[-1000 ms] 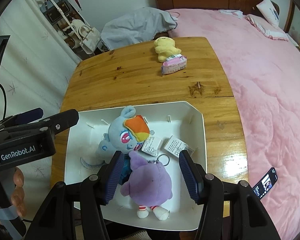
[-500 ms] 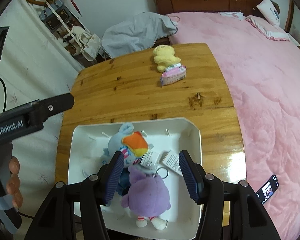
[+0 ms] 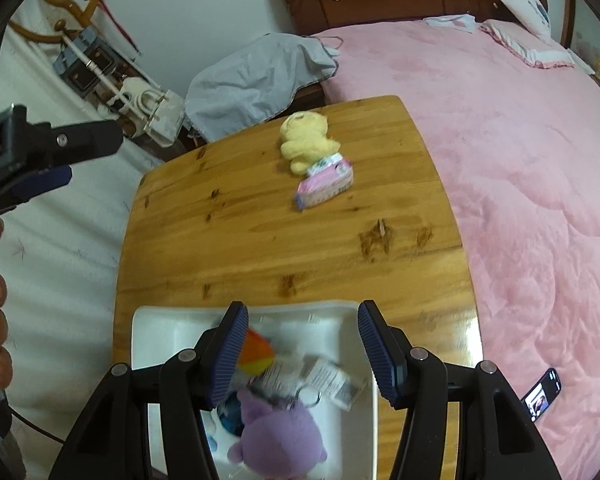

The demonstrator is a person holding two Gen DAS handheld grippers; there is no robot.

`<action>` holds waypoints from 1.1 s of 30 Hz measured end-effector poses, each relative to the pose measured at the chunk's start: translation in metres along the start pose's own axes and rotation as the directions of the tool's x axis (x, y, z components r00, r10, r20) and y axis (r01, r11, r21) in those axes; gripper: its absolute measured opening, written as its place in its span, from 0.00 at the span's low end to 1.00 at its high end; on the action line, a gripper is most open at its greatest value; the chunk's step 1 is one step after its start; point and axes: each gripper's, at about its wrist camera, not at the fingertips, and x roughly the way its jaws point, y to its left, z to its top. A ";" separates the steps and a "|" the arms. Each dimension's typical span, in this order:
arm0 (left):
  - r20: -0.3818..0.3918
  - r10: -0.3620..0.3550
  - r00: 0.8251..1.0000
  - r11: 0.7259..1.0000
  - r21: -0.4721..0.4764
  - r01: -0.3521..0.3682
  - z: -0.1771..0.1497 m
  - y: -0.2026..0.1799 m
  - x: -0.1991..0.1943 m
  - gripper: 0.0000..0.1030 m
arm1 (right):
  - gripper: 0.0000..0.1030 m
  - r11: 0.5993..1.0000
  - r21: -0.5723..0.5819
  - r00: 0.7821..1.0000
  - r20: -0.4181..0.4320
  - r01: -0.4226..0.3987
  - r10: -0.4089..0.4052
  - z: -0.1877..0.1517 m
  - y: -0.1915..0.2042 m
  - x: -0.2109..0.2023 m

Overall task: Organize objects
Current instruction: 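Grasp the yellow cat plush with the left tool while the right tool grasps the pink wipes pack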

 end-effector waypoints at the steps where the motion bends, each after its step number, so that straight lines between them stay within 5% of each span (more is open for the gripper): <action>1: 0.002 0.001 1.000 1.000 0.003 -0.001 0.006 -0.002 0.002 0.99 | 0.56 1.000 0.008 1.000 0.003 0.000 0.000 0.009 -0.004 0.003; 10: -0.019 -0.009 1.000 1.000 0.003 0.009 0.067 -0.012 0.039 0.99 | 0.56 0.992 0.120 0.999 0.004 -0.042 0.041 0.075 -0.036 0.031; 19: -0.120 -0.002 0.993 1.000 -0.031 -0.002 0.103 -0.014 0.119 0.99 | 0.56 0.963 0.259 0.994 -0.052 -0.080 0.096 0.120 -0.061 0.096; 33: -0.327 -0.017 0.945 0.993 -0.116 -0.023 0.112 -0.016 0.249 0.99 | 0.56 0.927 0.372 0.972 -0.202 -0.040 0.123 0.131 -0.066 0.207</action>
